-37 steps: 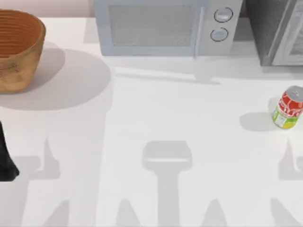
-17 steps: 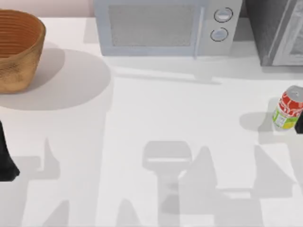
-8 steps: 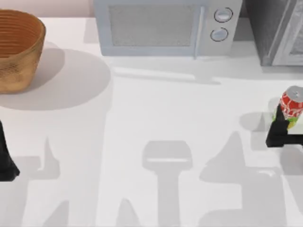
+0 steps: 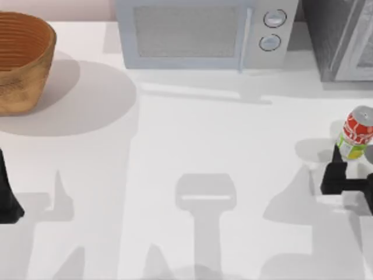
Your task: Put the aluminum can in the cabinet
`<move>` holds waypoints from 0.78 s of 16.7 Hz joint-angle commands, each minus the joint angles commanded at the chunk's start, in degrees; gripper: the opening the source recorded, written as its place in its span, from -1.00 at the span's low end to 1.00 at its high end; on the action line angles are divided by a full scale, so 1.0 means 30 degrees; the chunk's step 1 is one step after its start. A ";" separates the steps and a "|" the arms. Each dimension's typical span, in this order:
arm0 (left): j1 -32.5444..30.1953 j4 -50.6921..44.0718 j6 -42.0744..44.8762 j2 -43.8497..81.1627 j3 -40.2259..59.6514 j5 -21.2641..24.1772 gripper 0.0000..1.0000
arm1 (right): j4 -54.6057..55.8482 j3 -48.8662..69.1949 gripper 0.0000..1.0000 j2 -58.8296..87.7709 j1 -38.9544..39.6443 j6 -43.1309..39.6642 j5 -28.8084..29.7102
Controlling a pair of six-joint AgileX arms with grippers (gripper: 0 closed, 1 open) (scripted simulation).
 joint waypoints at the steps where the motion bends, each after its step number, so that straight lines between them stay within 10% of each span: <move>1: 0.0000 0.0000 0.0000 0.0000 0.0000 0.0000 1.00 | 0.0000 0.0000 1.00 0.0000 0.0000 0.0000 0.0000; 13: 0.0000 0.0000 0.0000 0.0000 0.0000 0.0000 1.00 | -0.2628 0.3534 1.00 0.0859 -0.0823 -0.0176 -0.0793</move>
